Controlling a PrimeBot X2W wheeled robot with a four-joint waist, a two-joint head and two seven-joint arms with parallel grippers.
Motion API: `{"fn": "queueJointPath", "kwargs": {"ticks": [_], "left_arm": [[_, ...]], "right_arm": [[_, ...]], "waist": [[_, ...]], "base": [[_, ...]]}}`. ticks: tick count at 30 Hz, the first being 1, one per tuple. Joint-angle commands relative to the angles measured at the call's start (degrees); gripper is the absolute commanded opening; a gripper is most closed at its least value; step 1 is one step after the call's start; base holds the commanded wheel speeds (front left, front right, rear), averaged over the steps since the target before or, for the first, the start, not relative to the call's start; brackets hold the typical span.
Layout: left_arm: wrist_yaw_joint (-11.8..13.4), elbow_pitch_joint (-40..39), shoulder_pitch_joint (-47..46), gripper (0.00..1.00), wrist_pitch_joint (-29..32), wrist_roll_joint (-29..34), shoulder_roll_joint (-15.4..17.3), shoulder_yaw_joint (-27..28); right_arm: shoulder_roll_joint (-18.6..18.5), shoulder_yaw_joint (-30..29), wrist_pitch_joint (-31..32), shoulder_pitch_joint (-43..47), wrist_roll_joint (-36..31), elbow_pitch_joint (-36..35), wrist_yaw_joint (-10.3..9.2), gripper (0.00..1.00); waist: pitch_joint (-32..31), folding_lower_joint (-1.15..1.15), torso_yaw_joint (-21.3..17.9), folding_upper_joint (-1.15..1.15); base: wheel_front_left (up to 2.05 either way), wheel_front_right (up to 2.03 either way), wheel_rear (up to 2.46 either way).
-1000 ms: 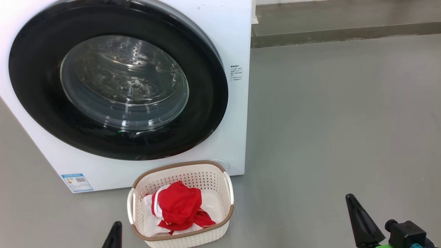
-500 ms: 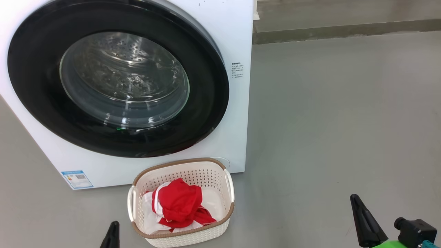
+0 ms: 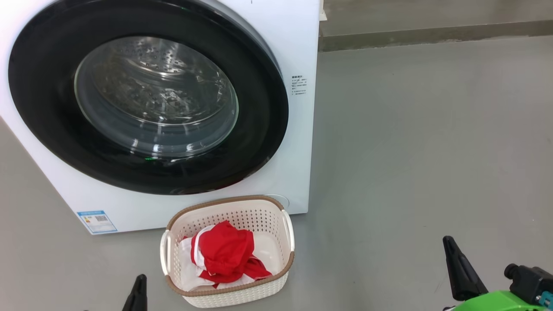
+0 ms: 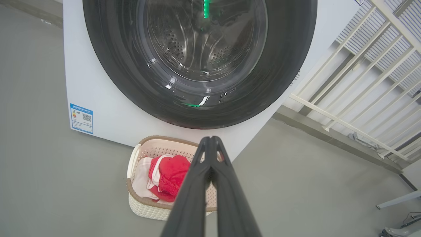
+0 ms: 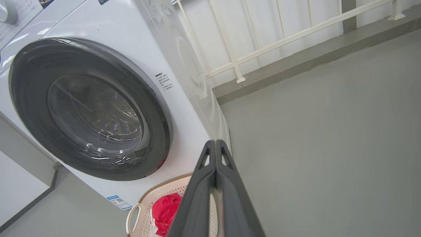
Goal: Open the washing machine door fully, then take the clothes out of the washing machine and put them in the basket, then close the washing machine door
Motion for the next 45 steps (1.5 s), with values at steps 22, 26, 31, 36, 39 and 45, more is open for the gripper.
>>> {"fn": "queueJointPath", "kwargs": {"ticks": [22, 26, 31, 36, 39, 45], "left_arm": [[-0.41, -0.83, -4.78, 0.0, 3.68, -15.78, 0.95, 1.55], [-0.44, -0.78, -5.13, 0.0, 4.34, -18.48, 0.98, 1.68], [-0.48, -0.72, -5.56, 0.0, 5.16, -21.87, 1.02, 1.83], [-0.53, -0.66, -5.99, 0.0, 5.97, -25.21, 1.05, 1.99], [-0.55, -0.62, -6.25, 0.0, 6.47, -27.24, 1.08, 2.08], [-0.6, -0.55, -6.77, 0.0, 7.45, -31.3, 1.12, 2.26]], "right_arm": [[-0.84, -0.91, 3.79, -5.05, 15.41, -0.37, -0.03, 0.0], [-0.87, -1.05, 4.47, -5.46, 18.07, -0.19, -0.03, 0.0], [-0.9, -1.23, 5.31, -5.99, 21.39, 0.02, -0.04, 0.0], [-0.93, -1.4, 6.15, -6.5, 24.67, 0.23, -0.04, 0.0], [-0.95, -1.5, 6.65, -6.82, 26.67, 0.36, -0.04, 0.0], [-0.98, -1.72, 7.67, -7.44, 30.65, 0.62, -0.04, 0.0]], "waist": [[0.89, -0.01, 0.34, 0.0], [1.05, -0.01, 0.41, 0.0], [1.25, -0.01, 0.48, 0.0], [1.45, -0.01, 0.56, 0.0], [1.57, -0.01, 0.61, 0.0], [1.82, -0.01, 0.7, 0.0]], "base": [[0.0, 0.0, 0.0], [0.0, 0.0, 0.0], [0.0, 0.0, 0.0], [0.0, 0.0, 0.0], [0.0, 0.0, 0.0], [0.0, 0.0, 0.0]]}}
